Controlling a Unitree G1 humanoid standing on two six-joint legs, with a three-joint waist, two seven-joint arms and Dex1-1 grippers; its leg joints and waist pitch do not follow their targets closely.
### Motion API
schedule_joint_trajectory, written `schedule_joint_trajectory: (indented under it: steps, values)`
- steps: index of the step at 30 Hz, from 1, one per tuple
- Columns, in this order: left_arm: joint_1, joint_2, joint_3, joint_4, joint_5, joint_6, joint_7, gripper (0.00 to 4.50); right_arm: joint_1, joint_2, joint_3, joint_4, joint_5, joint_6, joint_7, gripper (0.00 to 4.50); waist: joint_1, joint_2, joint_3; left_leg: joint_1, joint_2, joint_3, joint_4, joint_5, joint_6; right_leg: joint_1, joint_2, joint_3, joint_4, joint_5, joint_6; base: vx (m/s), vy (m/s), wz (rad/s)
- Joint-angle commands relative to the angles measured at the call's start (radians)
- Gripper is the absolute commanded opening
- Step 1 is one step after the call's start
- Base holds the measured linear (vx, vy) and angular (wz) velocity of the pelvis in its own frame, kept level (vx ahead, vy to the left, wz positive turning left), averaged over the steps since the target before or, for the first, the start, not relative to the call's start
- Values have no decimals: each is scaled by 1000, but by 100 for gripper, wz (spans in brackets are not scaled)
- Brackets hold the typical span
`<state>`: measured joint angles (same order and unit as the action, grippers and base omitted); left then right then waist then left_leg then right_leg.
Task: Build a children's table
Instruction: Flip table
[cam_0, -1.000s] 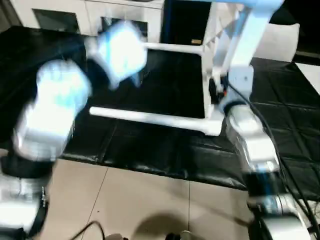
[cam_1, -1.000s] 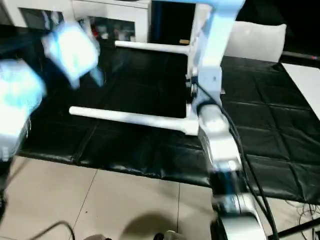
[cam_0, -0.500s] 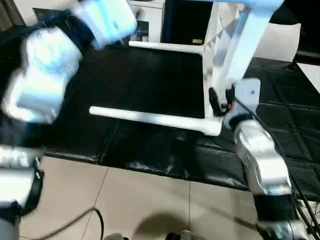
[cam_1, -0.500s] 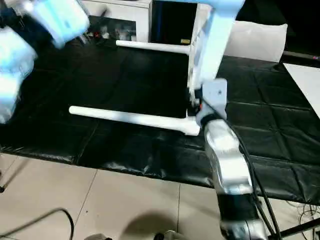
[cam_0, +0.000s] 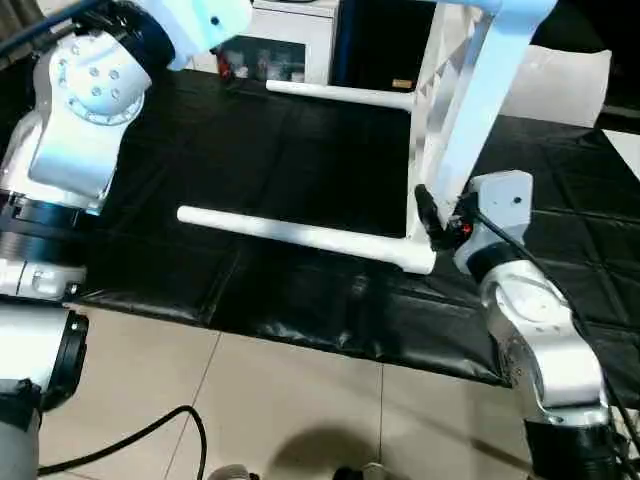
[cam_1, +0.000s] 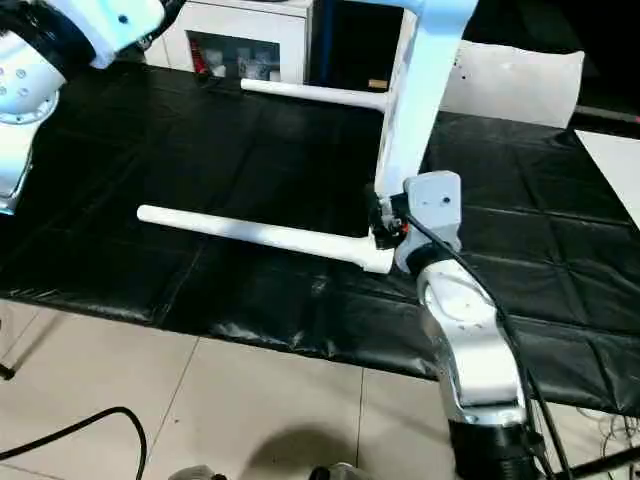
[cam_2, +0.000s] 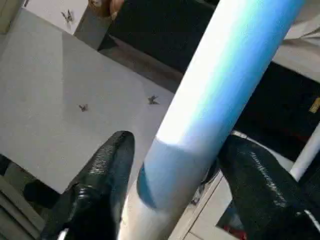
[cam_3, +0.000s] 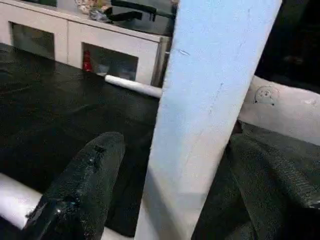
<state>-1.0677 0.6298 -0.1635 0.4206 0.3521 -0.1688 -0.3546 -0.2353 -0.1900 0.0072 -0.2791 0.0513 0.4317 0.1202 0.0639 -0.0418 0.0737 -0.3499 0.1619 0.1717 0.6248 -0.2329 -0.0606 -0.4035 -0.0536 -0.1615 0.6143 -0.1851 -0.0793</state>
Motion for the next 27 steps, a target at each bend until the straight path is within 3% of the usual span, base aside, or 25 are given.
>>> schedule_joint_trajectory:
  steps: [1,7,14,18,23,27]
  values:
    - [-35,5,-17,27,22,-28,13,279,6,-9,1,-29,18,18,16,363,8,22,-81,-4,74,-43,-67,-35,32,82,-122,95,-88,-209,29,0,0,0]
    - [-75,8,-43,128,56,-63,7,227,18,-25,6,-35,2,20,32,363,8,22,-81,-2,72,-43,-67,-48,30,79,-122,91,-97,-247,57,0,0,0]
    - [-97,-7,-32,199,38,-72,-5,199,22,-30,7,-45,-3,24,40,363,15,23,-83,-1,78,-45,-68,-39,29,78,-127,94,-91,-219,38,0,0,0]
    - [-88,-53,41,190,-90,3,-65,193,14,-32,7,-43,-12,15,37,363,20,22,-82,-1,76,-41,-67,-37,31,79,-128,94,-92,-227,27,0,0,0]
    - [-84,-119,142,162,-251,124,-104,193,-11,-43,-3,-30,-28,0,34,363,29,16,-82,-3,68,-35,-65,-21,45,80,-125,92,-94,-266,44,0,0,0]
    - [-90,-180,238,133,-371,253,-86,194,-47,-67,-35,-14,-36,-20,29,363,38,22,-85,-6,63,-31,-62,5,67,76,-119,89,-92,-262,63,0,0,0]
